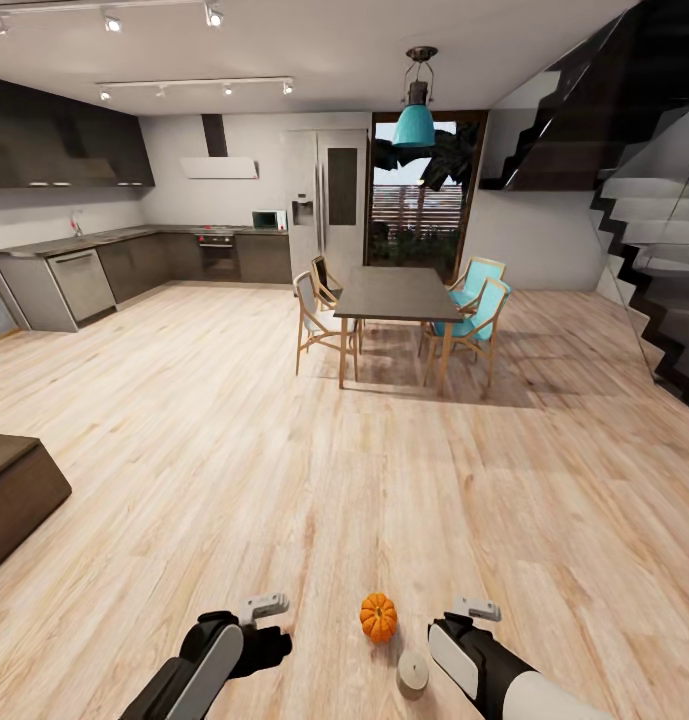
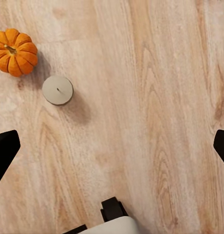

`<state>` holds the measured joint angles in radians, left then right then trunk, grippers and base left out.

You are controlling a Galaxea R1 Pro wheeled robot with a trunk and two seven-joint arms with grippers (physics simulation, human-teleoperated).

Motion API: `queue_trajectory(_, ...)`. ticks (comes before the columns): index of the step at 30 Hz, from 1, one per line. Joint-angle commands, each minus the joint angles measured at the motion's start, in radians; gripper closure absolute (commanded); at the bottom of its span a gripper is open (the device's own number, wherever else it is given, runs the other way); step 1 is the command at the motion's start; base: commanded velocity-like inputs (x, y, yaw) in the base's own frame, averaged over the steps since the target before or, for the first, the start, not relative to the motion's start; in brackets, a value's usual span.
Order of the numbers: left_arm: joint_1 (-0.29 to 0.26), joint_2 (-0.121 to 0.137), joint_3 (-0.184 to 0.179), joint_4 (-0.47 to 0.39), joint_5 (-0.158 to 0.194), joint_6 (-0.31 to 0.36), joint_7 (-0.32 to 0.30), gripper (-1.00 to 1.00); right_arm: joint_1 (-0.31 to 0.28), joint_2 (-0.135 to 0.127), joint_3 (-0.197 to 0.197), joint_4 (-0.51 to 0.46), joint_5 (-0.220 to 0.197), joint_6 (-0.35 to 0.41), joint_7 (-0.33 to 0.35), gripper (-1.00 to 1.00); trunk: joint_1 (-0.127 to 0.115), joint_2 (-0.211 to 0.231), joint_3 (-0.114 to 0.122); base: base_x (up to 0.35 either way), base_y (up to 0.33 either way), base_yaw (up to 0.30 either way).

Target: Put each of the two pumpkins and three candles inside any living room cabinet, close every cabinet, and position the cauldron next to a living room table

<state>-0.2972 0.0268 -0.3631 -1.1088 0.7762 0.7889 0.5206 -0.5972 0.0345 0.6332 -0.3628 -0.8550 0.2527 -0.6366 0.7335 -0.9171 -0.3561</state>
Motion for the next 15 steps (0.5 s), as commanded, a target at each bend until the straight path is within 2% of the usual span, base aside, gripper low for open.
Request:
queue_trajectory(1,-0.002,0.003,-0.002,-0.003,0.011,-0.001,0.011,-1.00,-0.001,0.000,0.008,-0.002,-0.003,0.007,-0.006,-1.00,0.000,-0.001,-0.001,0.000,0.000,0.000)
queue_trajectory(6,-0.007,0.005,0.003,-0.008,0.010,-0.002,0.012,-1.00,-0.001,0.000,0.005,-0.001,-0.005,0.011,0.000,-1.00,0.000,-0.001,-0.001,0.000,0.000,0.000)
queue_trajectory(11,-0.060,-0.005,0.004,-0.039,0.012,0.005,0.016,-1.00,-0.003,0.001,0.003,0.003,-0.007,0.058,0.087,-1.00,0.000,-0.001,-0.001,0.000,0.000,0.000)
queue_trajectory(15,-0.082,-0.008,0.004,-0.091,0.012,0.010,0.019,-1.00,-0.022,0.001,0.002,0.001,-0.007,0.093,0.104,-1.00,0.000,-0.001,-0.001,0.000,0.000,0.000)
